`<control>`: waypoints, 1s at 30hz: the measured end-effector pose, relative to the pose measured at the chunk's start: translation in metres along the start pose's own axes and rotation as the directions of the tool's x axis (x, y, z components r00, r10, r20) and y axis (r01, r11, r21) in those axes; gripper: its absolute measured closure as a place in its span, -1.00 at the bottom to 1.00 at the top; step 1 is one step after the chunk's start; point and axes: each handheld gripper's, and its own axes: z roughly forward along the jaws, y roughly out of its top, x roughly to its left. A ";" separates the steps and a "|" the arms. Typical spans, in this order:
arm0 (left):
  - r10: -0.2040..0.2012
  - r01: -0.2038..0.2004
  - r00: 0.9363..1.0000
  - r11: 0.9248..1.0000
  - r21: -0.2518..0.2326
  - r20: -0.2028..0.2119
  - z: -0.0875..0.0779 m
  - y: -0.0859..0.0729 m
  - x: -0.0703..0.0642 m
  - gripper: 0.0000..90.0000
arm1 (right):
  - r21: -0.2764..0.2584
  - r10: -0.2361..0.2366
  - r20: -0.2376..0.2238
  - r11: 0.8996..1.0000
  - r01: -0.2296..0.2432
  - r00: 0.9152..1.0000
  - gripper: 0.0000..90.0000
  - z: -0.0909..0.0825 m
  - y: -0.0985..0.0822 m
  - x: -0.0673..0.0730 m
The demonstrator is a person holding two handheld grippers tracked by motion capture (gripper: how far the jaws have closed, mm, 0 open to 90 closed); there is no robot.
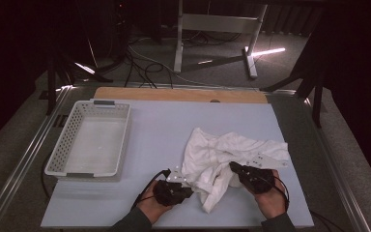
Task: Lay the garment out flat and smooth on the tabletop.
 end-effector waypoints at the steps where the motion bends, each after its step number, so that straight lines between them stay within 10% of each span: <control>1: 0.001 -0.001 1.000 1.000 -0.010 0.006 -0.002 0.001 -0.001 0.86 | 0.000 0.001 0.003 1.000 -0.001 1.000 0.95 -0.001 -0.001 -0.001; 4: -0.010 0.009 1.000 0.998 -0.058 -0.010 -0.012 0.002 0.000 0.81 | 0.001 0.005 0.009 1.000 -0.005 1.000 0.95 -0.005 -0.003 -0.005; 11: -0.052 0.043 0.986 0.997 -0.057 -0.156 -0.015 -0.002 0.011 -0.15 | 0.007 0.021 0.021 1.000 -0.021 1.000 0.95 -0.009 -0.008 -0.011; 15: -0.025 0.022 0.981 1.000 -0.015 -0.193 -0.001 -0.002 0.008 -0.07 | 0.019 0.012 0.025 1.000 -0.012 1.000 0.95 -0.011 -0.009 -0.012; 18: -0.058 0.057 0.996 0.998 -0.026 -0.070 -0.001 0.001 0.009 0.59 | 0.031 0.005 0.033 0.999 -0.006 0.999 0.95 -0.015 -0.011 -0.013; 23: -0.047 0.049 0.997 0.998 -0.030 0.068 0.004 0.004 -0.006 0.92 | 0.047 0.025 0.068 0.999 -0.028 0.997 0.95 -0.022 -0.019 -0.023; 25: -0.017 0.021 0.994 0.999 -0.036 0.109 0.005 0.006 -0.015 0.88 | 0.062 0.022 0.100 0.998 -0.028 0.995 0.95 -0.025 -0.023 -0.028; 30: 0.016 -0.011 0.998 0.996 -0.093 0.053 -0.006 0.009 -0.018 0.22 | 0.096 0.052 0.083 0.994 -0.060 0.995 0.73 -0.027 -0.027 -0.035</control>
